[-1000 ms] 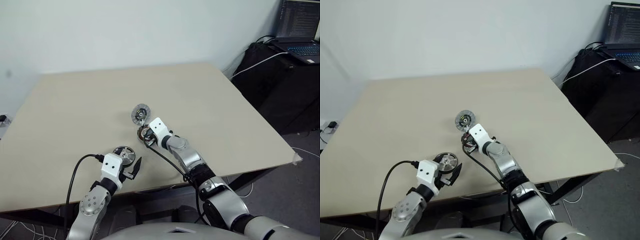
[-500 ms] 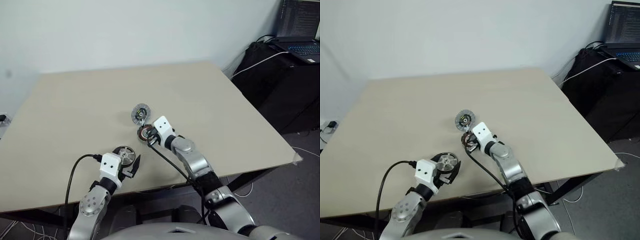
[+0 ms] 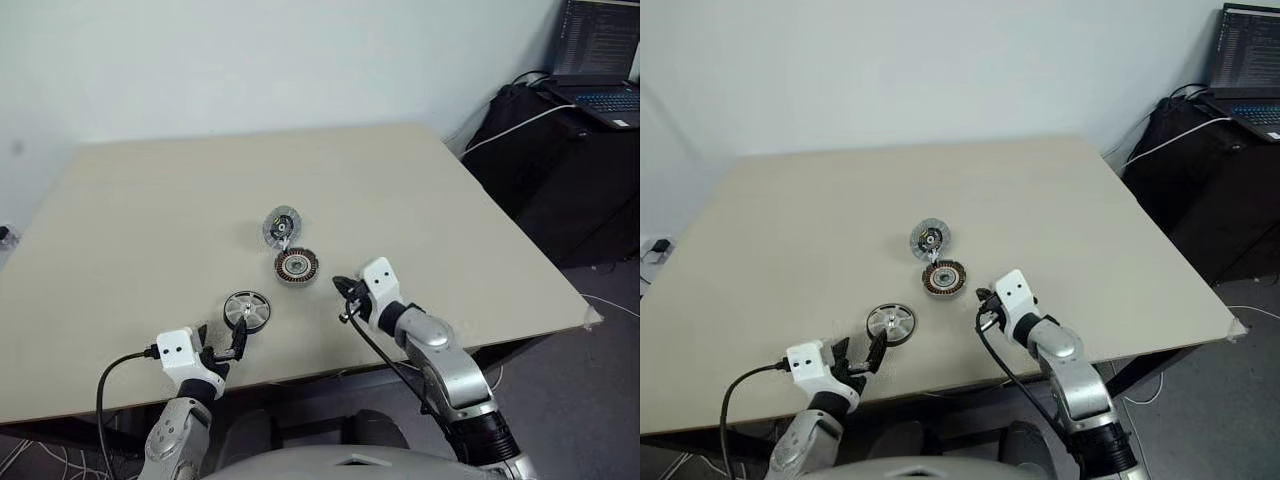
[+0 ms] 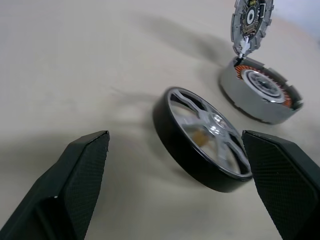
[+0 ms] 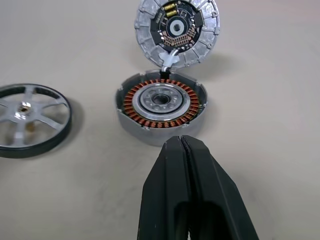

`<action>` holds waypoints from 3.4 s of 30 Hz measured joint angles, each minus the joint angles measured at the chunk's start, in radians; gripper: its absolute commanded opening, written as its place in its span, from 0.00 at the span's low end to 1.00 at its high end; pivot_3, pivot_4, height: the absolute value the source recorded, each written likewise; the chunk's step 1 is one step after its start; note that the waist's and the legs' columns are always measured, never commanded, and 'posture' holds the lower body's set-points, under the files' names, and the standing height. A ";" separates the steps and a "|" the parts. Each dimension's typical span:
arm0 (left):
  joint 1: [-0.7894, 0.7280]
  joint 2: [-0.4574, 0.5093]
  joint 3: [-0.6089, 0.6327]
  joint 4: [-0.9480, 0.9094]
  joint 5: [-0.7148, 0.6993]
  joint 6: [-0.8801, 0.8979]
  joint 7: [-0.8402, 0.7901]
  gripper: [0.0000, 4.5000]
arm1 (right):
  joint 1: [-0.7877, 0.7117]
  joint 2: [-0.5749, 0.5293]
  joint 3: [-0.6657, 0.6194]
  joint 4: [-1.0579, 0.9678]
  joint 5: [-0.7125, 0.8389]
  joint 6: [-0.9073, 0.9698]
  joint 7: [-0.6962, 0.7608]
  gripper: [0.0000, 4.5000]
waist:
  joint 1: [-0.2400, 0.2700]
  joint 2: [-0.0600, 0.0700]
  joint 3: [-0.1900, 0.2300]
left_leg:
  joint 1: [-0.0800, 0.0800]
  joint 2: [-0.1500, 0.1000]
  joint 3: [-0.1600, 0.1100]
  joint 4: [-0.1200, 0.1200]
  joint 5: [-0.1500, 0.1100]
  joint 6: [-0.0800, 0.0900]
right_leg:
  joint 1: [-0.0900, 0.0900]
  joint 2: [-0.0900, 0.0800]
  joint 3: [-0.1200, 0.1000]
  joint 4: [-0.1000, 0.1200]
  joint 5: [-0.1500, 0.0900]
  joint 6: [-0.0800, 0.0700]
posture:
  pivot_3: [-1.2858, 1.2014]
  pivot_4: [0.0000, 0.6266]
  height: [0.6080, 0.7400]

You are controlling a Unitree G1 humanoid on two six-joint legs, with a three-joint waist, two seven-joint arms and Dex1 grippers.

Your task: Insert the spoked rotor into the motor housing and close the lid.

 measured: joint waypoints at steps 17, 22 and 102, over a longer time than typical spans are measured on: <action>-0.100 -0.047 0.072 0.056 -0.207 0.178 -0.016 0.80 | 0.017 0.003 -0.015 -0.037 0.026 0.022 -0.059 0.00 | 0.004 -0.004 0.003 | -0.001 0.000 0.000 0.001 -0.001 0.000 | 0.000 0.001 -0.001 -0.001 0.000 0.000 | 0.52 0.00 1.00; -0.101 -0.052 0.070 0.066 -0.240 0.206 -0.042 0.43 | 0.020 0.003 -0.014 -0.037 0.030 0.022 -0.066 0.00 | 0.001 -0.006 0.004 | -0.001 0.000 0.000 0.000 -0.001 -0.001 | 0.000 0.001 -0.001 -0.001 0.000 0.000 | 0.52 0.00 1.00; -0.742 -0.053 0.024 0.654 -0.623 0.193 -0.144 0.10 | 0.046 0.003 -0.001 -0.115 0.033 0.064 -0.122 0.00 | 0.009 -0.010 0.002 | -0.001 -0.002 -0.003 0.008 0.000 0.000 | 0.005 0.006 0.002 0.000 0.002 0.001 | 0.52 0.00 1.00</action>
